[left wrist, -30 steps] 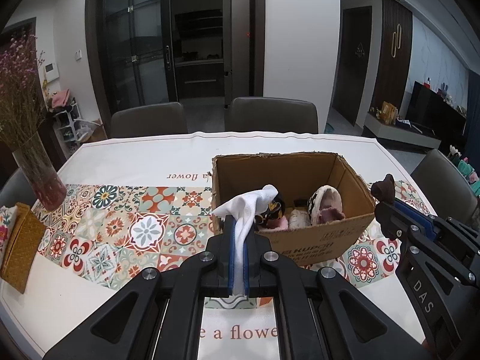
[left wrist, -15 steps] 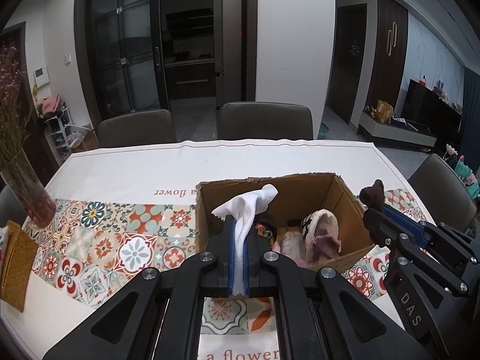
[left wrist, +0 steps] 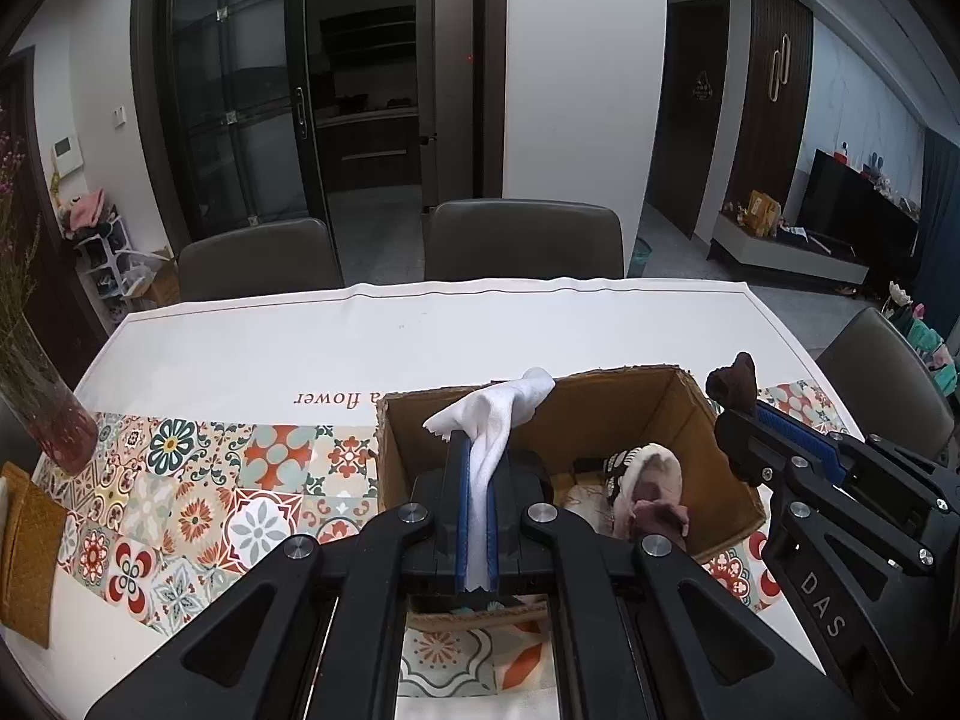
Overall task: Organize soft objects
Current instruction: 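Lift and carry the white cloth and hair tie in both tools over the box, then open both tools to drop the white cloth and hair tie into the box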
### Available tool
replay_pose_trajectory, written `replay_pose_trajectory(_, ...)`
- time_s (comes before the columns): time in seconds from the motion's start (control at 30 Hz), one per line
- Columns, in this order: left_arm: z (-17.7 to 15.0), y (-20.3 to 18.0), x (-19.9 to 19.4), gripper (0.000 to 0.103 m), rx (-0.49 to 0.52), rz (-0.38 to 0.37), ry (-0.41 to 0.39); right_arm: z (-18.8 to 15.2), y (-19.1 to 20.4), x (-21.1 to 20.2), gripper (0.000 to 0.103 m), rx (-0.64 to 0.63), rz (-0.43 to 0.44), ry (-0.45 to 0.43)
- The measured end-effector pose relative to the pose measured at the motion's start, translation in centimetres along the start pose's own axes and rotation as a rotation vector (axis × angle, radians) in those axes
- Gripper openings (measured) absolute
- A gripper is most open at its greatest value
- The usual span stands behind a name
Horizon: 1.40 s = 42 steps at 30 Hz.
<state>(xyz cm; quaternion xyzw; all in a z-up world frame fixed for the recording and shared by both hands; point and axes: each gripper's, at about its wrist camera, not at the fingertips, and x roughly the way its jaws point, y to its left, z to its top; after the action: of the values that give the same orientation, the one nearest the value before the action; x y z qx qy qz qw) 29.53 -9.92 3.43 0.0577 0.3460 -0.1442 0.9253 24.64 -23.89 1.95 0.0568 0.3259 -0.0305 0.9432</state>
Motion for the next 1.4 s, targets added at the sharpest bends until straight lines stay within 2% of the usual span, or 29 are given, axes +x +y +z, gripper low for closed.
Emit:
replay_pose_trajectory(0.27,0.3,0.2,2.0,0.006,-0.005,-0.022,0.041,0.4,0.3,1.5,0.012,-0.012,-0.005,0.028)
replay_pose_trajectory(0.57,-0.1,0.2,4.1,0.007,0.009,-0.035,0.085,0.2,-0.2,3.9,0.012,0.005,0.011,0.098)
replay_pose_trajectory(0.87,-0.6,0.6,5.5,0.008,0.005,-0.046,0.126,0.3,0.1,4.6,0.014,-0.006,0.011,0.117)
replay_pose_trajectory(0.93,-0.6,0.6,5.5,0.019,0.006,-0.036,0.122,0.4,0.0,4.7,0.016,0.002,0.015,0.123)
replay_pose_trajectory(0.97,-0.5,0.6,5.5,0.023,0.008,-0.031,0.121,0.4,-0.1,4.7,0.02,0.009,0.019,0.127)
replay_pose_trajectory(1.03,-0.6,0.7,5.4,0.036,0.01,-0.018,0.115,0.4,-0.3,4.8,0.034,0.02,0.017,0.126)
replay_pose_trajectory(1.1,-0.5,0.7,5.3,0.038,0.012,-0.009,0.11,0.5,-0.3,4.6,0.052,0.024,0.011,0.118)
replay_pose_trajectory(1.17,-0.6,0.6,5.2,0.038,0.02,-0.002,0.111,0.5,-0.4,4.3,0.058,0.025,-0.001,0.104)
replay_pose_trajectory(1.27,-0.7,0.7,5.3,0.047,0.023,0.009,0.116,0.7,-0.5,4.1,0.065,0.031,-0.005,0.096)
replay_pose_trajectory(1.33,-0.8,0.8,5.2,0.061,0.016,0.02,0.117,0.7,-0.5,4.1,0.067,0.036,-0.011,0.096)
replay_pose_trajectory(1.4,-0.8,0.9,5.0,0.068,0.009,0.038,0.112,0.8,-0.6,4.1,0.069,0.041,-0.012,0.1)
